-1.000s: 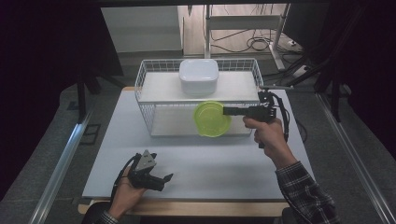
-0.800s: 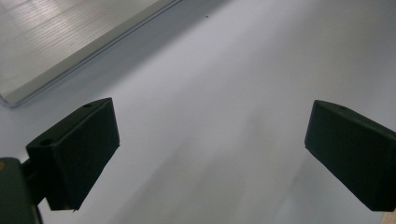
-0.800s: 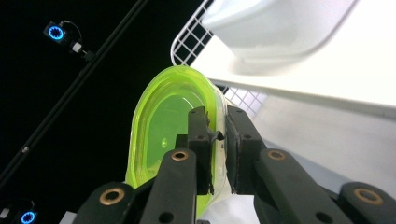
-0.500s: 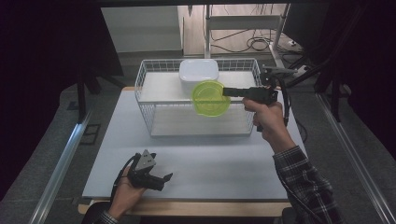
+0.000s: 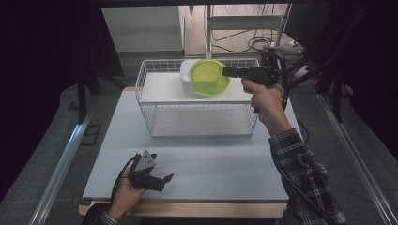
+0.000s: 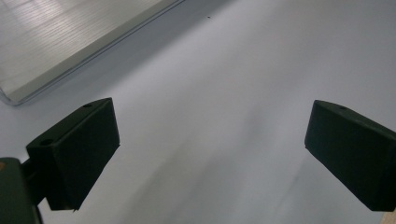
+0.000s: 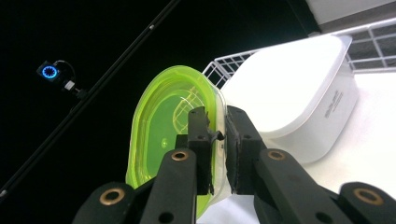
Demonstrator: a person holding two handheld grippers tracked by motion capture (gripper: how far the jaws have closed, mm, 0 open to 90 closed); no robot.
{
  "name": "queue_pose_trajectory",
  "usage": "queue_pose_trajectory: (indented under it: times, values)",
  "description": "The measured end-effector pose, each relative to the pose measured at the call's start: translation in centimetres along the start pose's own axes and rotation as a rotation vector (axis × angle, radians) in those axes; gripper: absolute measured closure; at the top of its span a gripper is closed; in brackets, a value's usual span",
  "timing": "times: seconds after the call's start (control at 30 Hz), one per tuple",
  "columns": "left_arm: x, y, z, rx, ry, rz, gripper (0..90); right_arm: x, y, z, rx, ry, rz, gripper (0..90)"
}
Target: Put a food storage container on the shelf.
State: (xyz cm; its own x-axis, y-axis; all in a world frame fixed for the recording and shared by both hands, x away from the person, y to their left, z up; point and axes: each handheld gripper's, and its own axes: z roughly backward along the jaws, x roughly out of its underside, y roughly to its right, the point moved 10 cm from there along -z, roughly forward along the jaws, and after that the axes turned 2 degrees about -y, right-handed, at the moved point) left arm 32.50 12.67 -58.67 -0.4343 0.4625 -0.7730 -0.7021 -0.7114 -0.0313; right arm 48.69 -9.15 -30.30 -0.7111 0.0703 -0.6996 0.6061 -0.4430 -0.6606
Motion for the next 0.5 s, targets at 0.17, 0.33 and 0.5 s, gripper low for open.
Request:
queue_pose_trajectory:
  times: [0.17,0.33,0.5]
  values:
    - [0.0,0.0,0.0,0.001,0.000,0.000,2.8,-0.7,0.2,0.0,0.012,0.017,-0.006,81.5]
    - [0.0,0.1,0.0,0.003,-0.002,0.001,2.8,-1.4,0.4,-0.1,0.016,0.035,-0.011,81.5]
    - [0.0,0.1,0.0,0.003,-0.002,0.000,2.9,-2.1,0.5,-0.5,0.031,0.049,-0.016,81.4]
